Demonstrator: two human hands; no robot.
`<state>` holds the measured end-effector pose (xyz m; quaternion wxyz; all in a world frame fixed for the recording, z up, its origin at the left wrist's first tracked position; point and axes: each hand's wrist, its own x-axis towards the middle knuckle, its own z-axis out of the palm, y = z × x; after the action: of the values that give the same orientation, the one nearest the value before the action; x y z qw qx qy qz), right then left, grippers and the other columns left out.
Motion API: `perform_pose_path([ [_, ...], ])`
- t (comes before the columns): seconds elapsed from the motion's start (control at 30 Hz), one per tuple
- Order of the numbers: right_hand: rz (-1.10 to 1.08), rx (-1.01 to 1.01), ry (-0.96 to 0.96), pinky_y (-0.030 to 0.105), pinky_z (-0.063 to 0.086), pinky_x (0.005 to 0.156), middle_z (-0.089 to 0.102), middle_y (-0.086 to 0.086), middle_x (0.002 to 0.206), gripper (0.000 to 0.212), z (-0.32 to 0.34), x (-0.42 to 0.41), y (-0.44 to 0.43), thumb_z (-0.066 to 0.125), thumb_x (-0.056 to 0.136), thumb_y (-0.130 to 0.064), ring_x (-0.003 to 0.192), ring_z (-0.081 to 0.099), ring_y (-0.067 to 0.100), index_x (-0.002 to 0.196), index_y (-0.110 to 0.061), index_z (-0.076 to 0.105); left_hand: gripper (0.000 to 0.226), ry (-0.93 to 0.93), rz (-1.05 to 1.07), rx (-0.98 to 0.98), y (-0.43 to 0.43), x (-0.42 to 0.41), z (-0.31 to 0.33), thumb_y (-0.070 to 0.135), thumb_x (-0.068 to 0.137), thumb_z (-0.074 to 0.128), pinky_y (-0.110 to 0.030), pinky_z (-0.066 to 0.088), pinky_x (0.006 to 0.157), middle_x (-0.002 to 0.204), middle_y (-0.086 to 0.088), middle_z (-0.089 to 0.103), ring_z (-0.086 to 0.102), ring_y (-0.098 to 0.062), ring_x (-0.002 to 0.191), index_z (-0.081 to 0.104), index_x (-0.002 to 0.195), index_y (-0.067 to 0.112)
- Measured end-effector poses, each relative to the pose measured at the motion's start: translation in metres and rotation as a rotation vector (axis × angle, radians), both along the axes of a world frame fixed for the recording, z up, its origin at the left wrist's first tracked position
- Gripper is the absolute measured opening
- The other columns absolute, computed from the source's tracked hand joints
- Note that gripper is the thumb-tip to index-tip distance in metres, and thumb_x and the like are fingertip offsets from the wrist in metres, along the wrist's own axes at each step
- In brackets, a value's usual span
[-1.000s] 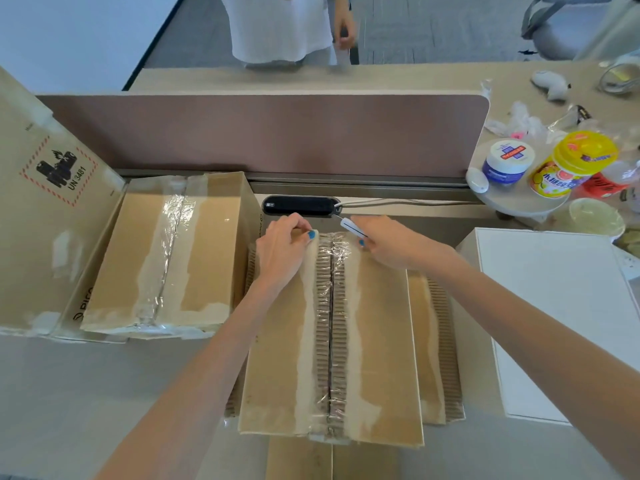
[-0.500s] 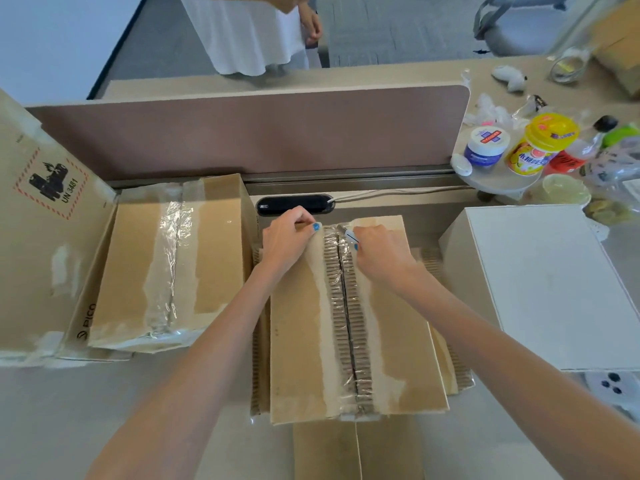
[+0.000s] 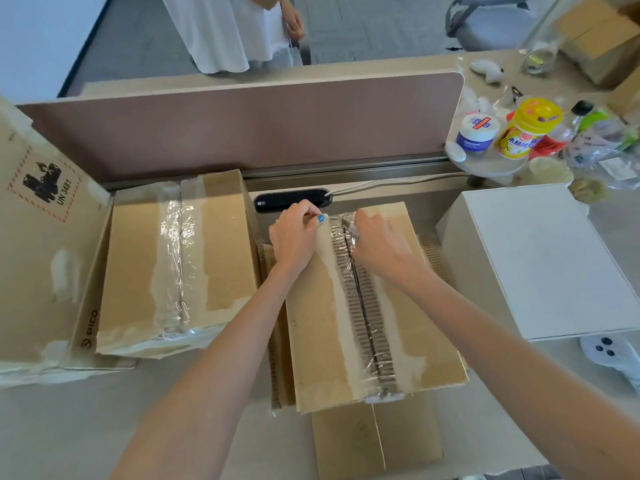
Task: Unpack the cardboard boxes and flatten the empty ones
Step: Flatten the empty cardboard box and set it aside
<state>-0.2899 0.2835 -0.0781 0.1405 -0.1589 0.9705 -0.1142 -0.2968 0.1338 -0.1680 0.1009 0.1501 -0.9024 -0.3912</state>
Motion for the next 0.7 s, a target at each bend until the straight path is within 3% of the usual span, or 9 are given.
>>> perform_pose_path([
  [0.13, -0.015, -0.005, -0.039, 0.033, 0.038, 0.068, 0.057, 0.017, 0.106, 0.042, -0.004, 0.013, 0.004, 0.047, 0.088, -0.004, 0.098, 0.058, 0.035, 0.13, -0.003, 0.041, 0.014, 0.044, 0.008, -0.007, 0.002, 0.001, 0.0, 0.018, 0.096, 0.055, -0.04, 0.038, 0.094, 0.098, 0.012, 0.065, 0.056, -0.01, 0.099, 0.061, 0.089, 0.03],
  [0.3, -0.031, -0.021, -0.06, 0.033, 0.037, 0.069, 0.053, 0.015, 0.098, 0.029, 0.0, 0.028, 0.007, 0.046, 0.086, -0.004, 0.096, 0.057, 0.037, 0.115, -0.005, 0.048, 0.019, 0.078, 0.019, -0.057, 0.004, 0.0, -0.002, 0.015, 0.097, 0.054, -0.037, 0.033, 0.093, 0.095, 0.012, 0.063, 0.053, -0.007, 0.094, 0.057, 0.087, 0.031],
  [0.57, -0.017, 0.039, -0.115, 0.031, 0.038, 0.071, 0.049, 0.01, 0.096, 0.022, 0.005, 0.067, 0.016, 0.048, 0.088, -0.012, 0.098, 0.056, 0.031, 0.109, -0.006, 0.05, 0.017, 0.099, 0.035, -0.096, 0.007, -0.001, -0.003, 0.015, 0.096, 0.058, -0.04, 0.026, 0.108, 0.096, 0.013, 0.062, 0.054, -0.012, 0.101, 0.063, 0.088, 0.029],
  [0.63, -0.03, 0.033, -0.123, 0.032, 0.039, 0.072, 0.053, 0.013, 0.105, 0.027, 0.005, 0.074, 0.018, 0.047, 0.087, -0.01, 0.1, 0.055, 0.032, 0.114, -0.005, 0.049, 0.016, 0.098, 0.016, -0.131, 0.006, 0.001, 0.001, 0.016, 0.097, 0.058, -0.043, 0.022, 0.113, 0.1, 0.009, 0.067, 0.056, -0.015, 0.105, 0.068, 0.094, 0.028],
  [0.7, -0.044, 0.018, -0.112, 0.032, 0.038, 0.072, 0.054, 0.014, 0.105, 0.03, 0.004, 0.079, 0.02, 0.045, 0.086, -0.007, 0.099, 0.055, 0.033, 0.117, -0.006, 0.047, 0.023, 0.05, -0.068, -0.21, 0.002, 0.008, 0.005, 0.019, 0.099, 0.055, -0.045, 0.014, 0.119, 0.117, 0.004, 0.069, 0.055, -0.017, 0.118, 0.069, 0.116, 0.026],
])
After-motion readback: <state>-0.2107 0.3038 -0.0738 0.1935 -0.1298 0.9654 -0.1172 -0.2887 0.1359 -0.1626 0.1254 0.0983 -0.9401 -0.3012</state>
